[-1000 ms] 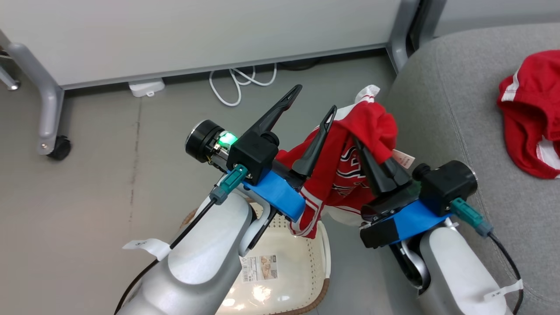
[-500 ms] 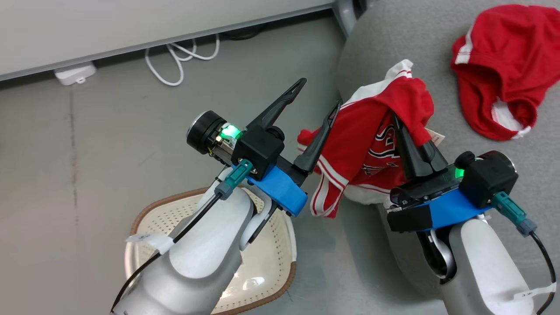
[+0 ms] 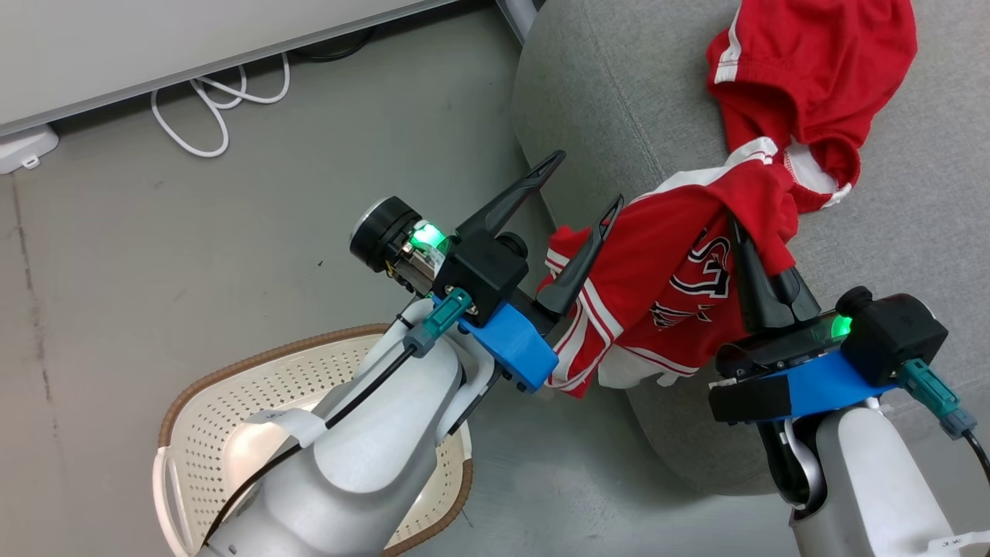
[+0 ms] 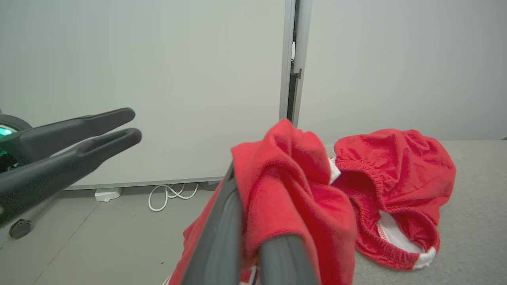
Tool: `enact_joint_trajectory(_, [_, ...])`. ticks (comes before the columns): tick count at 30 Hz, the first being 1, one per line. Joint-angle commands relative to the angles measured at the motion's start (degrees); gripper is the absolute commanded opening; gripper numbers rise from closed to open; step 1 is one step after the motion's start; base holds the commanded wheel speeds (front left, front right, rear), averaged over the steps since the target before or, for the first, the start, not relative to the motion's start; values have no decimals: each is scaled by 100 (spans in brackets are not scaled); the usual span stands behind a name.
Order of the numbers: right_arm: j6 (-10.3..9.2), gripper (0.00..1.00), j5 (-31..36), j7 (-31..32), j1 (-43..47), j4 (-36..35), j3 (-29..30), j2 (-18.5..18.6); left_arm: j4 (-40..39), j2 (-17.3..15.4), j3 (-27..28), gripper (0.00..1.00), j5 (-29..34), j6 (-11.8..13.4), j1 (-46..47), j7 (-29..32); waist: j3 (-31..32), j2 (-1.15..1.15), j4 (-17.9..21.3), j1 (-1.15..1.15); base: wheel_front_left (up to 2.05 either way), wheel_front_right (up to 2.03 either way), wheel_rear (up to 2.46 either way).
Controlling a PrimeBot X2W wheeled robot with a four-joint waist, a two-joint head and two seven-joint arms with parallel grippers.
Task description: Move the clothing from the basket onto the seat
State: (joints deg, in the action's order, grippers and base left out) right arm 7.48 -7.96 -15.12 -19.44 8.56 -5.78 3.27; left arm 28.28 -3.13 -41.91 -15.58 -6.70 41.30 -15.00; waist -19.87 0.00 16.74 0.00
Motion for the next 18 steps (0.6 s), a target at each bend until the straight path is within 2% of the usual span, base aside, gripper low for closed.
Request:
enact_joint_trajectory(1, [3, 0, -5, -6, 31, -21, 2, -20, 10, -7, -25, 100, -2, -36, 51, -27, 2, 0, 28, 0, 0, 0, 0])
enact_joint_trajectory(12, [3, 0, 27, -5, -87, -139, 116, -34, 14, 1, -14, 100, -37, -27, 22, -27, -32, 0, -3, 0, 0, 0, 0])
enact_joint_trajectory(18, [3, 0, 26, -5, -555, -310, 207, 115, -32, -56, 74, 100, 45, 59, 21, -27, -262, 0, -81, 0, 0, 0, 0])
